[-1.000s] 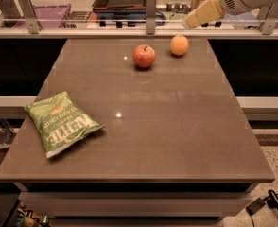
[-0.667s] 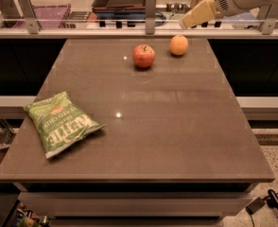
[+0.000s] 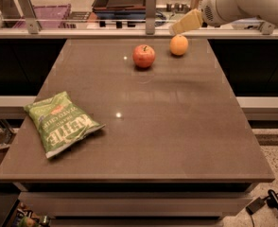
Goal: Move orange near green jalapeno chip bag
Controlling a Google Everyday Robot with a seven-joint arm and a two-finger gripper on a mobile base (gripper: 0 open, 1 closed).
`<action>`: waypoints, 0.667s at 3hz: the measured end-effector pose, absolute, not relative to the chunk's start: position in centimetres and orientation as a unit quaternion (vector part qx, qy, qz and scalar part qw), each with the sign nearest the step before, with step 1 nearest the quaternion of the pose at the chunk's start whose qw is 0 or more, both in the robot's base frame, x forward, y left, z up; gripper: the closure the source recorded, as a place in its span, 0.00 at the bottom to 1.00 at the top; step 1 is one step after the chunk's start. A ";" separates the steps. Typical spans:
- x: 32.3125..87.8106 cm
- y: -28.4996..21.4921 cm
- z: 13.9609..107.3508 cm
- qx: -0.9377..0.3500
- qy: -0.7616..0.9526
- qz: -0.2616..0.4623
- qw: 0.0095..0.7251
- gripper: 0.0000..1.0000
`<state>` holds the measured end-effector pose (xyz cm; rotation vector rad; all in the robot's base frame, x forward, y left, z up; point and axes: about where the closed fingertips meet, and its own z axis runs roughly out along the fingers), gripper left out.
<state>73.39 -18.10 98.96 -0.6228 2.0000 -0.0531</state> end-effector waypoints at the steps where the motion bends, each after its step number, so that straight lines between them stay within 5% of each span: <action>1: 75.0 -17.7 97.0 -0.250 0.826 0.005 0.505 0.00; 2: 76.6 -17.5 95.7 -0.245 0.818 0.029 0.519 0.00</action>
Offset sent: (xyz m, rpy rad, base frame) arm 0.0537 0.0040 -0.0478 0.1768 -0.0543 0.0597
